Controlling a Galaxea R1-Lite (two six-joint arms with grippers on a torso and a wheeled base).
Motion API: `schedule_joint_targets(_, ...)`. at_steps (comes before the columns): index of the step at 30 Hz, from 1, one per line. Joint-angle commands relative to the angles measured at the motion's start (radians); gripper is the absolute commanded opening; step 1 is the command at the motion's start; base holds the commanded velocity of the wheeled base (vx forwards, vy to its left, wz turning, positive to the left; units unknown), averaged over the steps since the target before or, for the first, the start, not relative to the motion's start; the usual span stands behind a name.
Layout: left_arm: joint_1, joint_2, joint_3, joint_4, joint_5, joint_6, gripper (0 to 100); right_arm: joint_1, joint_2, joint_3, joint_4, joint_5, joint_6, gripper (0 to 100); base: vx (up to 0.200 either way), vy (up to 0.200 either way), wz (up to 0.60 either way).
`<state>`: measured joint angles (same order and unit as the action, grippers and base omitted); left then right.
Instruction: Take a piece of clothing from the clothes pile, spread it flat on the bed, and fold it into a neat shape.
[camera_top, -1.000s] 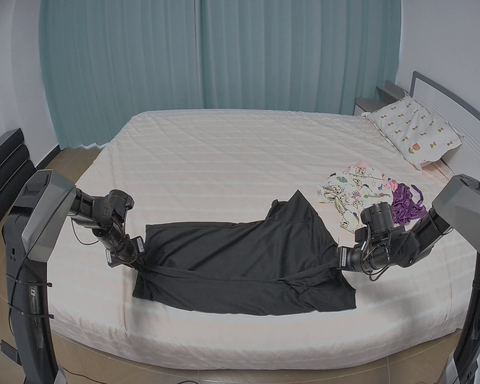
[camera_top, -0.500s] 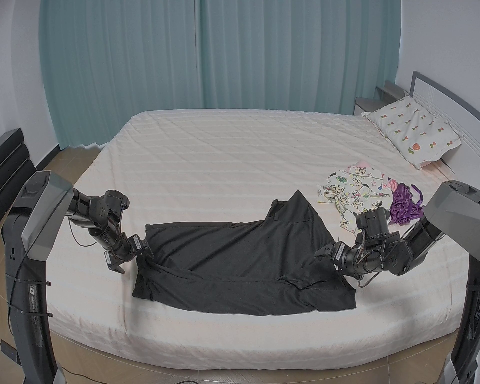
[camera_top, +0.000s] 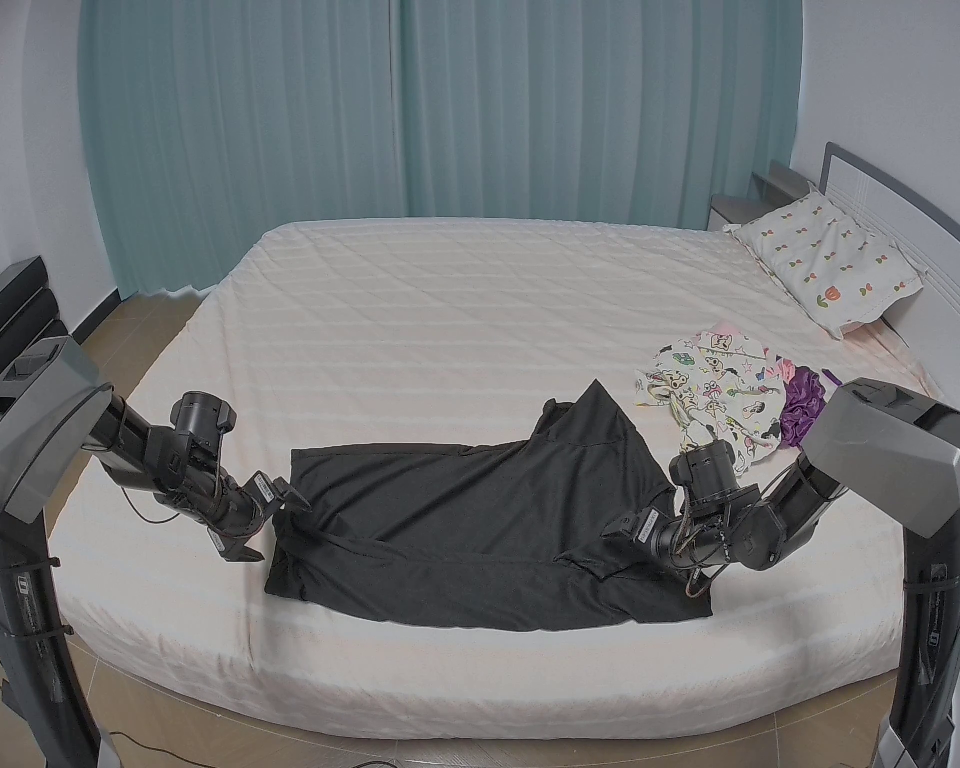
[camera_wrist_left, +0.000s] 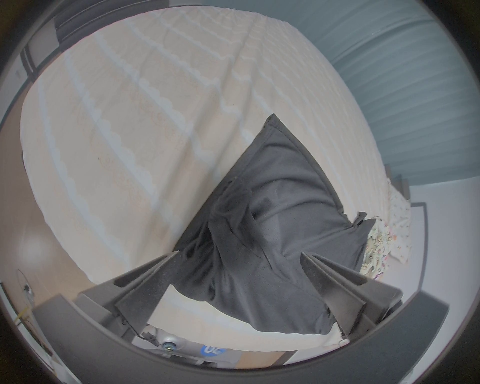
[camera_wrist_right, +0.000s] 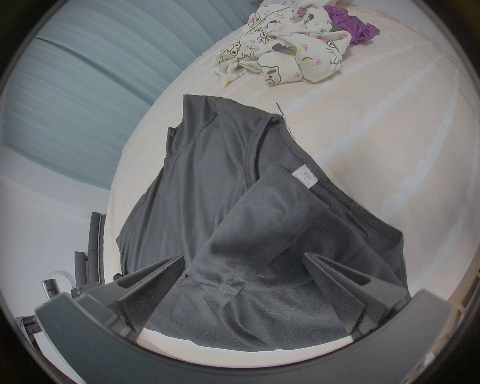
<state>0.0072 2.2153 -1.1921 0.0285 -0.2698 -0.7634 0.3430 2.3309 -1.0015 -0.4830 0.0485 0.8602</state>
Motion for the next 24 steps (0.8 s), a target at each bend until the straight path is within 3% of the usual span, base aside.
schedule_joint_targets(1, -0.024, -0.059, 0.126, -0.087, -0.009, -0.048, 100, 0.021, 0.039, -0.029, 0.021, -0.030, -0.004, 100, 0.000, 0.000, 0.00)
schedule_joint_targets(8, -0.029, -0.052, 0.164, -0.164, -0.016, -0.053, 100, 0.033, 0.082, -0.078, 0.021, -0.072, -0.007, 100, 0.000, 0.000, 0.00)
schedule_joint_targets(9, -0.029, -0.052, 0.164, -0.164, -0.016, -0.053, 100, 0.033, 0.088, -0.086, 0.021, -0.076, -0.007, 0, 0.000, 0.000, 0.00)
schedule_joint_targets(24, -0.038, -0.051, 0.184, -0.164, -0.019, -0.054, 100, 0.034, -0.013, 0.007, 0.027, -0.096, 0.002, 0, 0.000, 0.000, 0.00)
